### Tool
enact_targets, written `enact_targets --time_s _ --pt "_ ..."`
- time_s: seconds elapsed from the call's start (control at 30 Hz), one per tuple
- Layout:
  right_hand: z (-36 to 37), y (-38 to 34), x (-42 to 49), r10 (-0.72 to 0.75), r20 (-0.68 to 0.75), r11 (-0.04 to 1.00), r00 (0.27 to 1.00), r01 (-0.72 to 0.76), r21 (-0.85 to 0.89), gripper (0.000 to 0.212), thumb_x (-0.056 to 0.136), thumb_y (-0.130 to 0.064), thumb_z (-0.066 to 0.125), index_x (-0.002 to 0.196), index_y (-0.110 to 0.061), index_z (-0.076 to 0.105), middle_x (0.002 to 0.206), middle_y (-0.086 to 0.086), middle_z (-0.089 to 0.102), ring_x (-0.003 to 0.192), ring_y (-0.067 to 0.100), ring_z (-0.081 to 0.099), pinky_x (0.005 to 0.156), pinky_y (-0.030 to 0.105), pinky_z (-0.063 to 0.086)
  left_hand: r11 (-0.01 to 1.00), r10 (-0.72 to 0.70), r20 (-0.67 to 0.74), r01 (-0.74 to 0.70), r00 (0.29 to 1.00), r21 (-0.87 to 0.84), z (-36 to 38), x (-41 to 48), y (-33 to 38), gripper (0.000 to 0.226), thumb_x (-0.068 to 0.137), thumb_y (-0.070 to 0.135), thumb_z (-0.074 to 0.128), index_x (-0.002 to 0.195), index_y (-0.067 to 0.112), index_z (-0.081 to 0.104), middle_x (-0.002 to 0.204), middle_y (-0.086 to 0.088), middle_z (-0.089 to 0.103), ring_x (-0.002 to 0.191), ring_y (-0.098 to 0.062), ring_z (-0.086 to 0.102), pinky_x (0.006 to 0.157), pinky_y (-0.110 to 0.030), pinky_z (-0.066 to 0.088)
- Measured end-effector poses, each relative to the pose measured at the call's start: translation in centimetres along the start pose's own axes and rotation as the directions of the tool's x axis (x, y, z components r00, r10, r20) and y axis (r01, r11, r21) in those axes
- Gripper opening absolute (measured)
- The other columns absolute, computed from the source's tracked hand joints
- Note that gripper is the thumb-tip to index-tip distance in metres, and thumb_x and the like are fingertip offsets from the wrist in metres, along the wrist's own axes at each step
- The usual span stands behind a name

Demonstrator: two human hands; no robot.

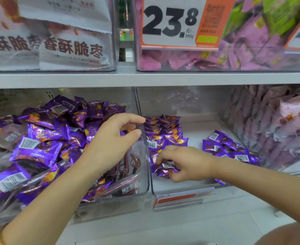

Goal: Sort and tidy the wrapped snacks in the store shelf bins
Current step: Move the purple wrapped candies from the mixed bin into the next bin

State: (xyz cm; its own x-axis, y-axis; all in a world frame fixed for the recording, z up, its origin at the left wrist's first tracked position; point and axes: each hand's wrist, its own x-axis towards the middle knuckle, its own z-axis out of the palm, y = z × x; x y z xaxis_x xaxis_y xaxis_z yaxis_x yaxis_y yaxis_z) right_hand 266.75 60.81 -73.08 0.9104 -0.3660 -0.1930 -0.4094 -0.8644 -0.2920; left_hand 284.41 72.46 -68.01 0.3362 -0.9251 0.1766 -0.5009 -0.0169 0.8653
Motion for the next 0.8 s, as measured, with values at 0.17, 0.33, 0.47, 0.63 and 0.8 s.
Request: enact_targets --time_s 0.17,0.33,0.47,0.63,0.8 --pt "-0.1 0.7 0.3 0.15 -0.099 0.885 0.984 -0.089 0.456 0.021 0.082 -0.011 0.067 0.101 -0.015 0.06 0.085 -0.007 0.057 0.052 -0.004 0.05 0.054 0.007 0.04 1.0 -0.006 0.002 0.006 1.0 -0.005 0.0 0.0 0.0 0.029 0.088 0.012 0.057 0.105 0.034 0.064 0.117 0.011 0.058 0.104 0.006 0.054 0.092 -0.016 0.041" --pt "0.0 1.4 0.8 0.169 -0.17 0.915 0.971 -0.09 0.394 0.017 0.085 -0.015 0.066 0.1 -0.008 0.066 0.103 0.009 0.054 0.059 -0.011 0.053 0.063 0.006 0.042 1.0 -0.006 0.004 0.006 1.0 0.01 0.0 0.2 -0.1 0.029 0.088 0.013 0.057 0.105 0.035 0.064 0.116 0.011 0.058 0.104 0.006 0.054 0.093 -0.017 0.041" --pt "-0.1 1.3 0.7 0.146 -0.191 0.943 0.971 -0.079 0.322 0.022 0.089 -0.019 0.062 0.107 -0.006 0.065 0.1 0.004 0.053 0.065 -0.019 0.045 0.064 0.005 0.042 1.0 -0.006 0.005 0.006 1.0 0.015 0.0 0.1 -0.1 0.029 0.088 0.013 0.057 0.105 0.035 0.064 0.116 0.012 0.057 0.104 0.007 0.053 0.093 -0.016 0.04" --pt "-0.6 0.8 0.3 0.213 -0.102 0.907 0.972 -0.157 0.391 0.021 0.092 -0.024 0.056 0.11 -0.014 0.063 0.083 -0.003 0.054 0.074 0.018 0.056 0.062 0.032 0.057 1.0 -0.002 0.004 0.002 1.0 0.001 0.0 0.1 -0.1 0.03 0.088 0.012 0.058 0.104 0.036 0.064 0.116 0.012 0.058 0.103 0.006 0.054 0.094 -0.019 0.042" --pt "-1.0 0.9 0.0 0.233 -0.011 0.87 0.972 -0.203 0.449 0.02 0.094 -0.02 0.054 0.11 -0.011 0.061 0.087 0.002 0.055 0.075 0.014 0.055 0.062 0.036 0.058 1.0 -0.004 0.009 0.004 1.0 -0.008 0.0 0.2 -0.1 0.03 0.088 0.012 0.057 0.104 0.036 0.064 0.116 0.011 0.058 0.104 0.005 0.054 0.095 -0.022 0.042"
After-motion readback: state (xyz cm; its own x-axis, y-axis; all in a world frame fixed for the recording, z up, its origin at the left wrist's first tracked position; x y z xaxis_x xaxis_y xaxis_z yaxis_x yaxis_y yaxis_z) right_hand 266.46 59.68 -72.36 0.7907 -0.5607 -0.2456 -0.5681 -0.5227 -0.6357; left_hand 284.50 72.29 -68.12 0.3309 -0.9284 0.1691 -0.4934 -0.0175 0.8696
